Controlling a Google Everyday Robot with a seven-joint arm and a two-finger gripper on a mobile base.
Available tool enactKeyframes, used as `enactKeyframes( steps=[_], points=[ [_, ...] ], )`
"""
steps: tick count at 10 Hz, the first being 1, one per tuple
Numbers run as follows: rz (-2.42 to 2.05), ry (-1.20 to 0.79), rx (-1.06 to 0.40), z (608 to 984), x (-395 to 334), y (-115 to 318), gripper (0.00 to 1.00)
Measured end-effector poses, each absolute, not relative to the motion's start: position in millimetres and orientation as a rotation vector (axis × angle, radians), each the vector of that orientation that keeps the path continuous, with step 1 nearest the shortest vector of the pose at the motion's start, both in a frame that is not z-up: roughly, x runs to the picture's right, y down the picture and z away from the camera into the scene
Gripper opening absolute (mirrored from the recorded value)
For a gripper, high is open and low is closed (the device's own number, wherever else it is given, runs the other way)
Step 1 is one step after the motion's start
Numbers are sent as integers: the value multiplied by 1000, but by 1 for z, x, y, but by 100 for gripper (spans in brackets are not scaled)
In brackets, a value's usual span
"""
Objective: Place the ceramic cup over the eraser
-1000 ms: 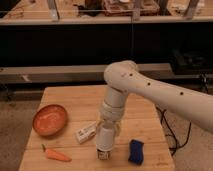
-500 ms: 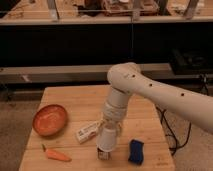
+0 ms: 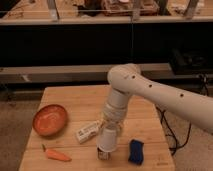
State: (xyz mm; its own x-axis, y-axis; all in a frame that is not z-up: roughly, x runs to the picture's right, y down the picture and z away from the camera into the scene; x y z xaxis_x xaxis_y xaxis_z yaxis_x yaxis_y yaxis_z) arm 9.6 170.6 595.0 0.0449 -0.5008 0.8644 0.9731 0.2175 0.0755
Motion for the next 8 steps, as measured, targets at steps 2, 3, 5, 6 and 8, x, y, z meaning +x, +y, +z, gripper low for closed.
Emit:
enactKeyframes(
  steps=[2,3,5,6,8],
  points=[
    [-1259,-922,-649,593,6,169,1],
    [-1260,-920,-649,593,5,168,0],
    [-1260,-922,-656,592,4,168,0],
    [-1260,-924,-661,592,2,169,0],
    [-1254,-922,-673,588,0,168,0]
  ],
)
